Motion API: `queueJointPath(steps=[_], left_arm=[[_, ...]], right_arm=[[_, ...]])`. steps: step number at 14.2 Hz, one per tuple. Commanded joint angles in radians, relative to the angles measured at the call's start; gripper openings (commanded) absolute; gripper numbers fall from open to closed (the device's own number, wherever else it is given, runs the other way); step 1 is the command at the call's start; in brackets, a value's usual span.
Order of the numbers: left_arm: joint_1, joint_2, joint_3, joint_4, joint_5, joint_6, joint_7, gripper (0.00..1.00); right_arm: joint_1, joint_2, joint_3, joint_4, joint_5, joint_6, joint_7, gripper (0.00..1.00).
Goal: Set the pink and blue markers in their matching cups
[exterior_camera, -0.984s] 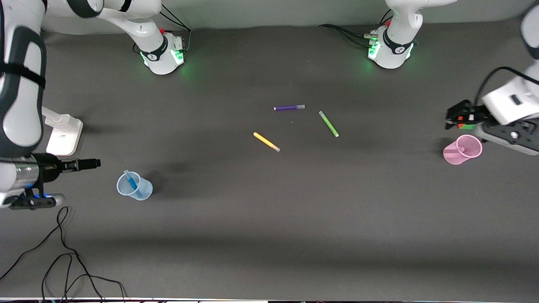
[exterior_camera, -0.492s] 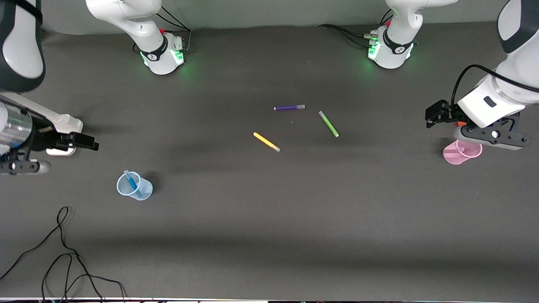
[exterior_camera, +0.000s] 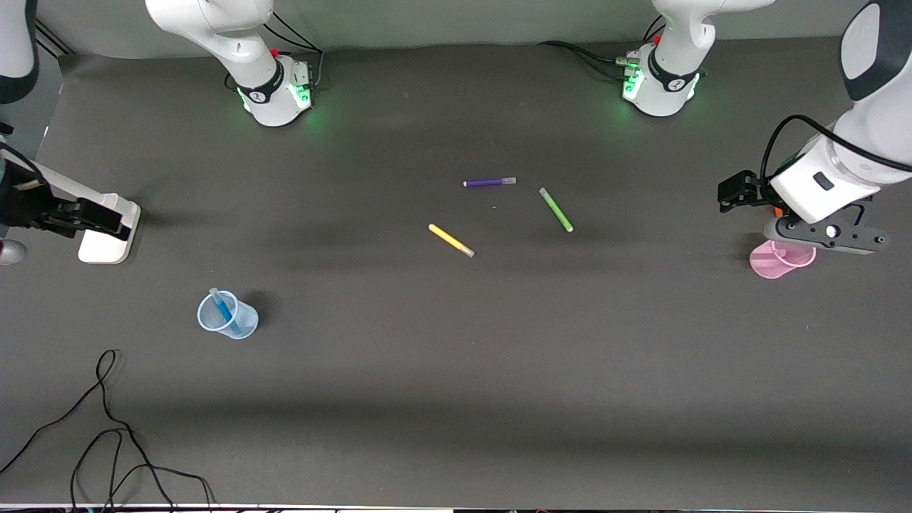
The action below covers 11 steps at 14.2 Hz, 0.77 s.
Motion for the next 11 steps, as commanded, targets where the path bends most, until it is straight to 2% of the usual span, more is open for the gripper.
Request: queueJointPath(steps=[1,5,8,11], left_arm=[[-0.008,-0.005,0.006,0.003,0.017,-0.019,-0.057,0.99],[-0.006,-0.003,0.006,0.003,0.019,-0.005,-0.031,0.99],[-0.005,-0.003,0.012,-0.005,0.019,0.021,0.057,0.99],[-0.006,-0.005,0.012,-0.005,0.019,0.015,0.049,0.99]], right_arm=[[-0.068,0.005,0.071,0.018,-0.020,0.009,0.025,1.00],[-0.065,0.000,0.071,0.021,-0.019,-0.001,0.017,1.00],[-0.059,-0.002,0.071,0.018,-0.019,-0.002,0.028,1.00],[-0.040,-0.002,0.040,0.017,-0.019,-0.002,0.030,1.00]])
